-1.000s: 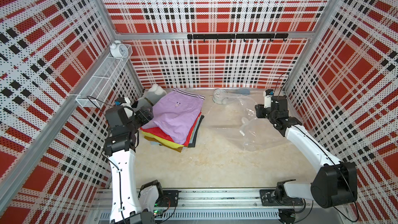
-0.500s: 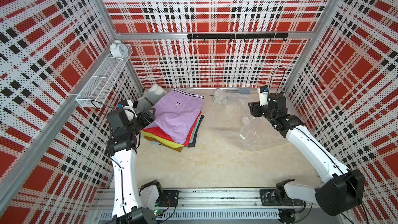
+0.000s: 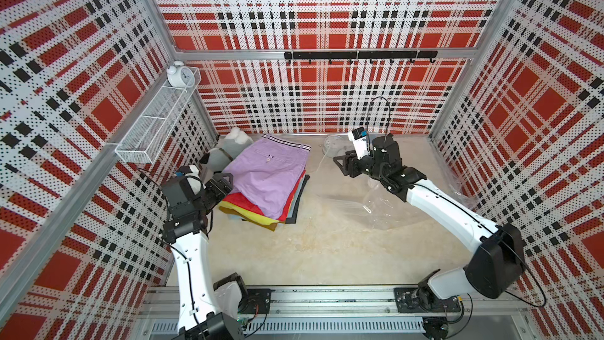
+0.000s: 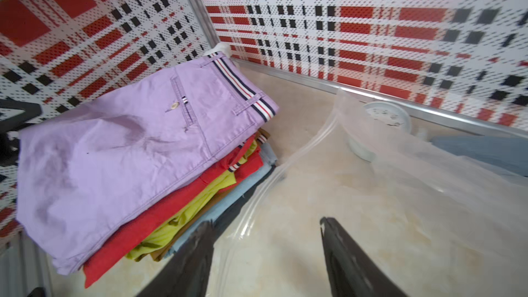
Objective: Take the trousers out of the vacuum bag
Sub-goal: Place the trousers at the center of the board.
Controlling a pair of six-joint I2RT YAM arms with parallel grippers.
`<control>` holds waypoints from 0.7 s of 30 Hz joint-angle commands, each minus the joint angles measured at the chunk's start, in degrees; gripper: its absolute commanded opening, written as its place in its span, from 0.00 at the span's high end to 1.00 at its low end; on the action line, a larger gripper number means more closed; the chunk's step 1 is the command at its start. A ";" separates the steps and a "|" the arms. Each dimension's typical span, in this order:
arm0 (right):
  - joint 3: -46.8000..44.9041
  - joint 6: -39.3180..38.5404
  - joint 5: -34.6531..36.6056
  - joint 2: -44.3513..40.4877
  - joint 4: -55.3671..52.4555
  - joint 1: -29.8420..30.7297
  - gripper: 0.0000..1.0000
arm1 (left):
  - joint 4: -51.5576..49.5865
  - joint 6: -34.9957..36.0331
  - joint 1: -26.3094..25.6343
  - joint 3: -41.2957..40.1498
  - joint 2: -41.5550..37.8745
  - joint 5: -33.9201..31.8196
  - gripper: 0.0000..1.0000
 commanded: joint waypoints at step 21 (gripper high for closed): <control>6.87 22.29 -19.43 17.97 18.47 5.62 0.33 | 10.33 -6.89 3.18 -2.99 3.82 5.24 0.19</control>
